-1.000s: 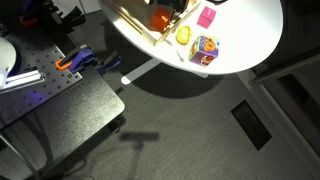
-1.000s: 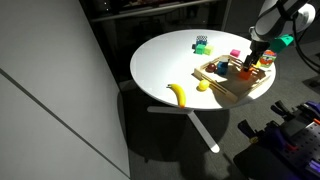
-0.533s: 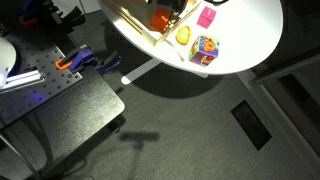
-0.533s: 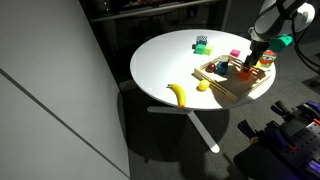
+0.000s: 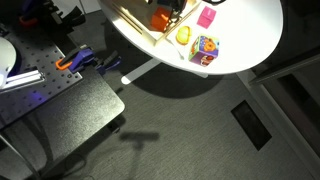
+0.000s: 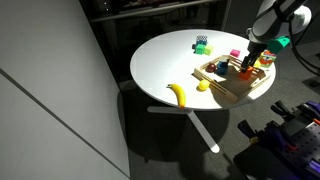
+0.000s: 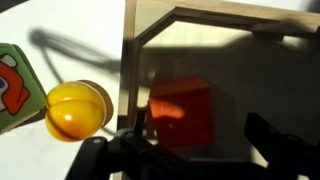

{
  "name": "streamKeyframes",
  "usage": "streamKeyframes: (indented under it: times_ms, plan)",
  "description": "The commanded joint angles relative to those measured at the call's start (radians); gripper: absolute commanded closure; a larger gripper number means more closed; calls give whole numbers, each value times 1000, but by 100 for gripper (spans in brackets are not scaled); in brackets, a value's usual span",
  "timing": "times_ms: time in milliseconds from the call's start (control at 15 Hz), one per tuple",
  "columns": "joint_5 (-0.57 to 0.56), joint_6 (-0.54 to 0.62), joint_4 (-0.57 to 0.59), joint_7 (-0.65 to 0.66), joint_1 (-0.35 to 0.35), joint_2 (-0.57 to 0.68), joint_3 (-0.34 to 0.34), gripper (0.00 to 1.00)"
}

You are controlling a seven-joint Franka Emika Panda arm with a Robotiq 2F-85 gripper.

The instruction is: Remove the orange toy block from the box

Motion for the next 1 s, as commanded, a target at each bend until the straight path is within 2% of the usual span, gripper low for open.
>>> streamKeyframes:
  times_ms: [0,533,600,667,933]
  plan:
    - [-22,25,29,37,17,26,-11,0]
    - [-51,30,63,73,36,84,-33,0]
    - [-52,26,68,75,37,90,-35,25]
    - [-52,20,72,78,39,94,-37,25]
    - [-37,-6,89,98,39,91,-34,60]
